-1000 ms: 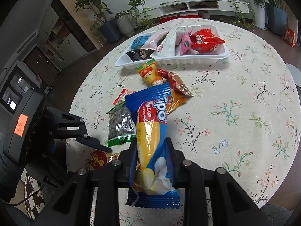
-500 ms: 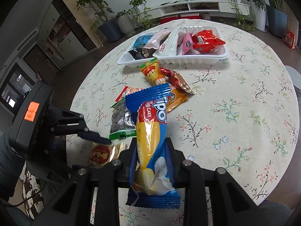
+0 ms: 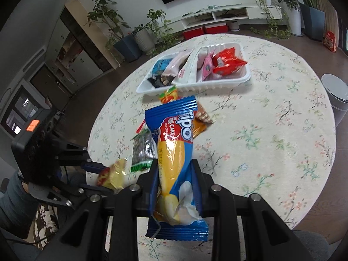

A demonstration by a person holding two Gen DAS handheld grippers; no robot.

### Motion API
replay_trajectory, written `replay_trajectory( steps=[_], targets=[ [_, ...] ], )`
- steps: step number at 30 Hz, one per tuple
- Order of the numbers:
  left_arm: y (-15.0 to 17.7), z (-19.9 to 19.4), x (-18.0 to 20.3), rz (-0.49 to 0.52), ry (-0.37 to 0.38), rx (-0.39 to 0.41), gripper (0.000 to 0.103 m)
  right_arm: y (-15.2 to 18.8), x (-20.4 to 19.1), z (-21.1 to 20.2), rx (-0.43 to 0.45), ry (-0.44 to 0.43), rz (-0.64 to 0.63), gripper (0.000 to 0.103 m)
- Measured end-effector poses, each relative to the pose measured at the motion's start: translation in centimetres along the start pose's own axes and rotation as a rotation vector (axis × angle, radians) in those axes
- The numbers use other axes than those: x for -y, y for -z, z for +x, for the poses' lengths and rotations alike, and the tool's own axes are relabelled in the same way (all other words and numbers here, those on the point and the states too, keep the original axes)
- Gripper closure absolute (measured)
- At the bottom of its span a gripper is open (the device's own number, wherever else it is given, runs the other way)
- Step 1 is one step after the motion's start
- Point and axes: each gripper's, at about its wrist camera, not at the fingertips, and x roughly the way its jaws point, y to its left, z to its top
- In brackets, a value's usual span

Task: Organize snacks
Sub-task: 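Carry both packets over the tray, lower them in and open both tools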

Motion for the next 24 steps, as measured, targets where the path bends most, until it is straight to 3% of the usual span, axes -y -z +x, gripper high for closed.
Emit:
replay_trajectory(
  steps=[5,11,18,24],
  targets=[
    [-5.1,-3.1,-4.4,-0.148,-0.073,0.156,0.074,-4.0,1.3,-1.8,0.063,0.029,0.017,0.073],
    [-11.9,-4.2,-10.9,-0.325,-0.135,0.296,0.074,-11.7,1.6,-2.1,0.133,0.064,0.013,0.073],
    [-16.8,-2.4,-15.4,-0.385,-0.219,0.291,0.074,-19.9,1.1,1.6,0.145,0.037,0.027,0.073],
    [-18.5,2.9,-18.0,-0.396,-0.279,0.221,0.074,-22.3,1.4,7.8,0.056,0.067,0.028,0.073]
  ],
)
